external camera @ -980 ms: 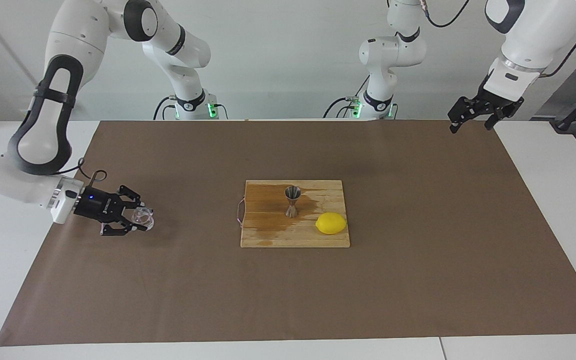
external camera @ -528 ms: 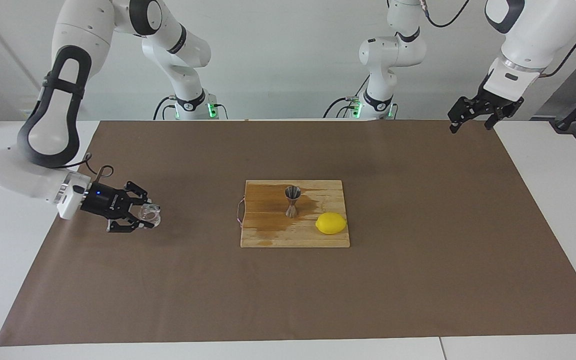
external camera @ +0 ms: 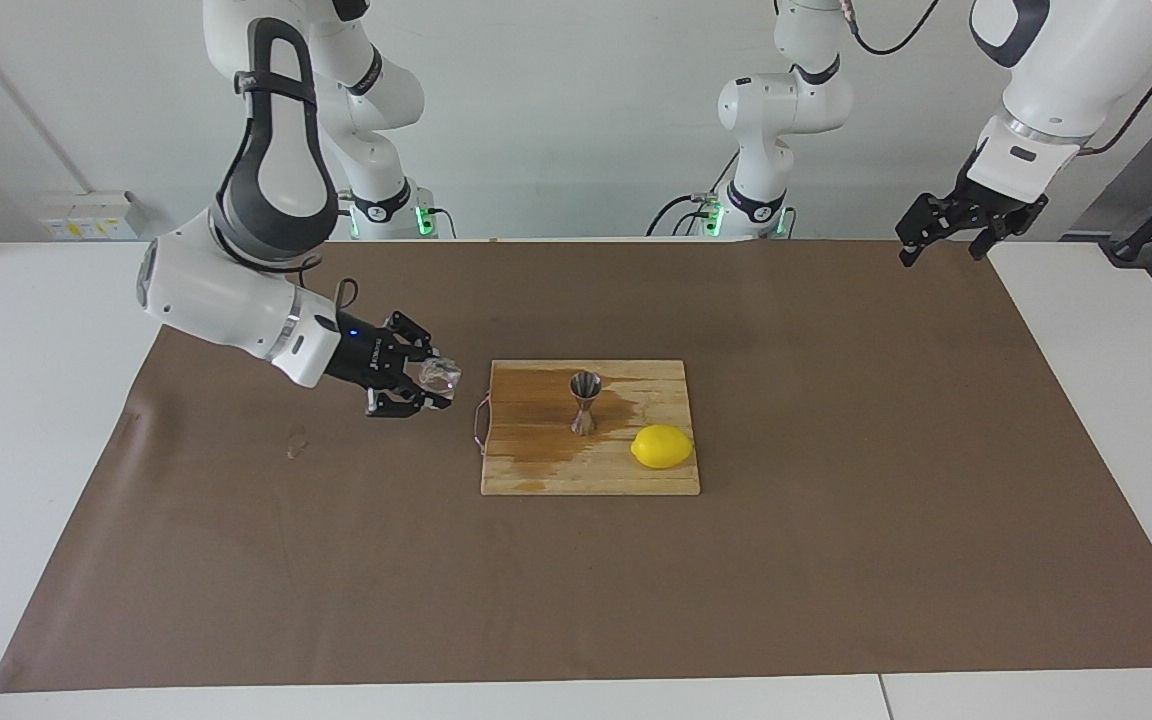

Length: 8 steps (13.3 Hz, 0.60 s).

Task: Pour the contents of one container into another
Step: 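Lift the clear glass and carry it over the metal cup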

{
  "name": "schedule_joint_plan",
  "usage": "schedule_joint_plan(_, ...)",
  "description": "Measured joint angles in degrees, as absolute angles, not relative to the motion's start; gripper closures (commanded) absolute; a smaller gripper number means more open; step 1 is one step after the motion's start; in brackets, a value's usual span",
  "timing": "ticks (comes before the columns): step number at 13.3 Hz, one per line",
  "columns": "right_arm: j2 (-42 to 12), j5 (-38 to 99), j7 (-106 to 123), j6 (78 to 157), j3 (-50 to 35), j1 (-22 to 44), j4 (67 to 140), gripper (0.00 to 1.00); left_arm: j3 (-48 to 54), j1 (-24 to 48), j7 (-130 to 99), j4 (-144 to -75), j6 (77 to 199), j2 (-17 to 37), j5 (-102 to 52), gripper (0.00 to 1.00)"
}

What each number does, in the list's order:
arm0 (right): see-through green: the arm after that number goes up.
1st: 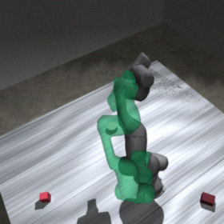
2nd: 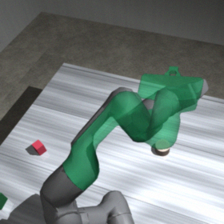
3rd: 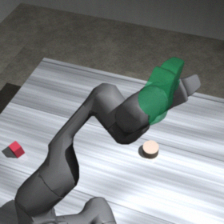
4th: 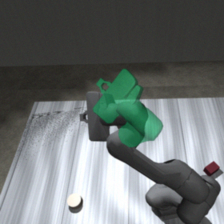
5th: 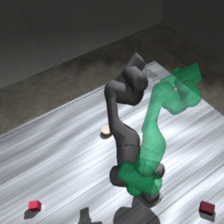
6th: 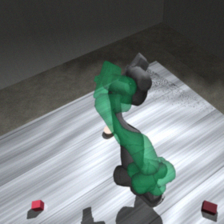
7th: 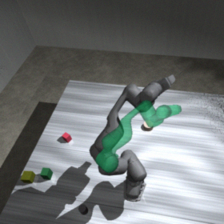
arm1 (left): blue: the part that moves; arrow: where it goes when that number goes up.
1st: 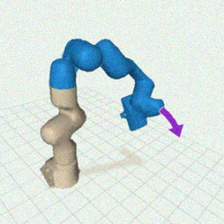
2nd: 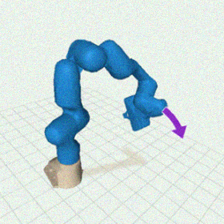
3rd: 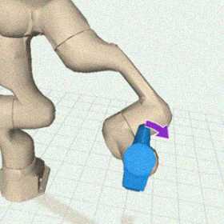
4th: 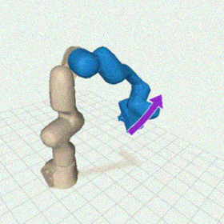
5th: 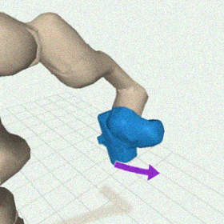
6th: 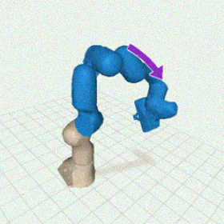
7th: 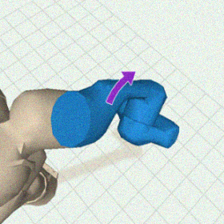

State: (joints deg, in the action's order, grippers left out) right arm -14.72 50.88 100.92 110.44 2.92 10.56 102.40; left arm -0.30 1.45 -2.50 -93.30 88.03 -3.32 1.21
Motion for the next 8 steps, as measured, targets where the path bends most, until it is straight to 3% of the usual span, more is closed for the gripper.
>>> schedule_joint_plan(8, -12.9, 49.5, 95.5, 113.4, 3.0, 18.4, 103.3, 0.68, -0.3, 1.5, -2.5, -93.3, 88.0, -3.3, 1.2, 0.00)
